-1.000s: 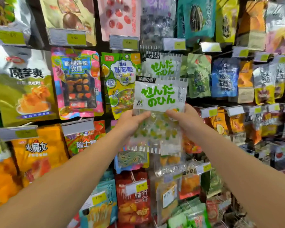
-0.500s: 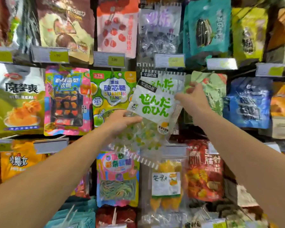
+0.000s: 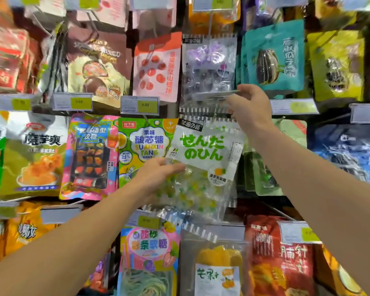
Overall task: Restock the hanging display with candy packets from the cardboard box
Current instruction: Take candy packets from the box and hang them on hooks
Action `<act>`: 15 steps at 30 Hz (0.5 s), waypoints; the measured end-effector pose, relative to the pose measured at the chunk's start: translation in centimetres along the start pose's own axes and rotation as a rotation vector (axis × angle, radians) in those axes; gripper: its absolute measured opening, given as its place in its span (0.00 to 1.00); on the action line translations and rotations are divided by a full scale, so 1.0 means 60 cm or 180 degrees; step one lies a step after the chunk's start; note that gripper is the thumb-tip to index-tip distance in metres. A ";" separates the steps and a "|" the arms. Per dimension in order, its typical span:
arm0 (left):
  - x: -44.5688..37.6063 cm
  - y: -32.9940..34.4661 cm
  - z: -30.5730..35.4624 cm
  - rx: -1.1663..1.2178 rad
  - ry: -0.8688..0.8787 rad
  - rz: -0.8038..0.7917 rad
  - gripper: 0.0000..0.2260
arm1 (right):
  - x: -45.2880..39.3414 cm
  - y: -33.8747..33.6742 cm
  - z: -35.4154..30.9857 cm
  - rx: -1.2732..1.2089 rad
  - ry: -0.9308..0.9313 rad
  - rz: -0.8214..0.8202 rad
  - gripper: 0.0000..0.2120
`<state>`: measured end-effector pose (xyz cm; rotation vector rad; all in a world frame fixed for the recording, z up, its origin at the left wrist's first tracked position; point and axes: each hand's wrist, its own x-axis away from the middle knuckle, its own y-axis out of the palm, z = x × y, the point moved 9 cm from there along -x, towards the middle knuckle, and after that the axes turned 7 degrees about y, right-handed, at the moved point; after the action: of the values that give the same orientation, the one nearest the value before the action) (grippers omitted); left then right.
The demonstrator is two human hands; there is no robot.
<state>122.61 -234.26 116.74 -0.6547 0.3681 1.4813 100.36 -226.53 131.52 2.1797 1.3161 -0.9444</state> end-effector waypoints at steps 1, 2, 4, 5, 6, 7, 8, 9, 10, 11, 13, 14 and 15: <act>-0.001 0.002 0.003 0.0036 0.0005 0.0053 0.24 | -0.005 -0.001 -0.003 -0.0126 -0.0001 -0.0019 0.22; -0.005 0.007 0.007 0.0079 0.0004 0.0072 0.25 | -0.011 -0.002 -0.005 -0.0254 0.0022 -0.0061 0.22; -0.011 0.020 0.011 0.0165 -0.0023 0.0124 0.23 | -0.023 -0.002 -0.002 -0.0465 0.0080 -0.0218 0.22; -0.012 0.027 0.015 0.0191 -0.0019 0.0139 0.19 | -0.029 -0.002 -0.001 -0.0548 0.0102 -0.0273 0.21; -0.014 0.033 0.015 0.0226 -0.0031 0.0163 0.16 | -0.031 -0.002 0.000 -0.0625 0.0122 -0.0321 0.20; -0.016 0.037 0.017 0.0259 -0.0034 0.0233 0.16 | -0.035 -0.001 0.000 -0.0712 0.0136 -0.0359 0.20; -0.017 0.039 0.019 0.0288 -0.0040 0.0289 0.17 | -0.037 -0.001 0.000 -0.0782 0.0163 -0.0375 0.20; -0.019 0.042 0.018 0.0313 -0.0047 0.0338 0.19 | -0.039 -0.001 0.003 -0.0824 0.0191 -0.0379 0.20; -0.022 0.045 0.019 0.0336 -0.0071 0.0367 0.22 | -0.041 -0.001 0.003 -0.0855 0.0211 -0.0387 0.20; -0.026 0.048 0.018 0.0349 -0.0097 0.0402 0.26 | -0.044 0.000 0.006 -0.0889 0.0218 -0.0400 0.20; -0.031 0.055 0.026 0.0338 -0.0123 0.0414 0.38 | -0.047 -0.001 0.006 -0.0913 0.0198 -0.0426 0.19; -0.032 0.058 0.029 0.0353 -0.0128 0.0393 0.43 | -0.045 0.001 0.005 -0.0898 0.0183 -0.0449 0.19; -0.035 0.063 0.033 0.0378 -0.0128 0.0364 0.45 | -0.046 0.001 0.005 -0.0889 0.0164 -0.0456 0.19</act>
<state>118.38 -234.86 118.84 -0.5155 0.4652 1.5661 99.43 -228.41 133.33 1.9297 1.5441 -0.7092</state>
